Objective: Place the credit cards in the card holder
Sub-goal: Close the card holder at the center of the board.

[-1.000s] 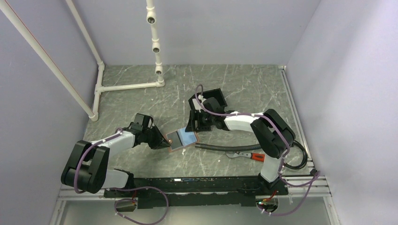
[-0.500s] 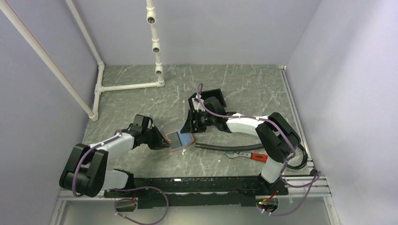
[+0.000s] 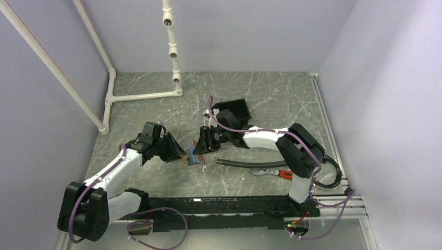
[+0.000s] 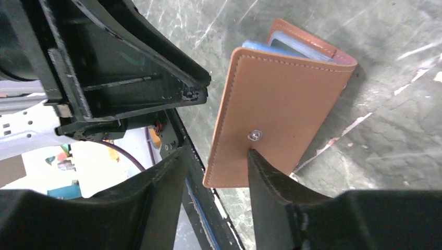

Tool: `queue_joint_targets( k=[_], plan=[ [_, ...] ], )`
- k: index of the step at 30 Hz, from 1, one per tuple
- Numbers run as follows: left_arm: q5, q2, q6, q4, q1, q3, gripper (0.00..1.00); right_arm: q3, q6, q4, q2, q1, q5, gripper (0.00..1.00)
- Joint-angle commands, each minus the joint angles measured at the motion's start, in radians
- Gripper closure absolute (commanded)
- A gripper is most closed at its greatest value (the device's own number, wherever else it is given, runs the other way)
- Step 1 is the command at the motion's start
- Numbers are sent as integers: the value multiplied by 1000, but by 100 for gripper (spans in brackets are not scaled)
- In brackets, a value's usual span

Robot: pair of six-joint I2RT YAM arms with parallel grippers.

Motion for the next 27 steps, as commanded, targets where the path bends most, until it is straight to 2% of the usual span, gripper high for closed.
queue_joint_targets(
  k=[1,3,8,16,18,22,27],
  plan=[
    [-50,2,16,-52,16,61,55,32,36,75,44,10,-53,54],
    [-45,-4,19,-45,31,56,50,35,43,90,68,13,-53,57],
    [-22,24,28,-43,48,58,51,51,13,48,103,16,-27,63],
    [54,67,33,21,49,31,53,47,-63,-32,67,19,4,62],
    [48,56,24,49,50,10,50,59,-87,-52,77,22,-15,62],
    [24,84,57,94,63,8,38,92,-130,-106,95,25,-48,61],
    [111,179,37,211,91,-4,37,117,-226,-228,62,35,23,57]
  ],
)
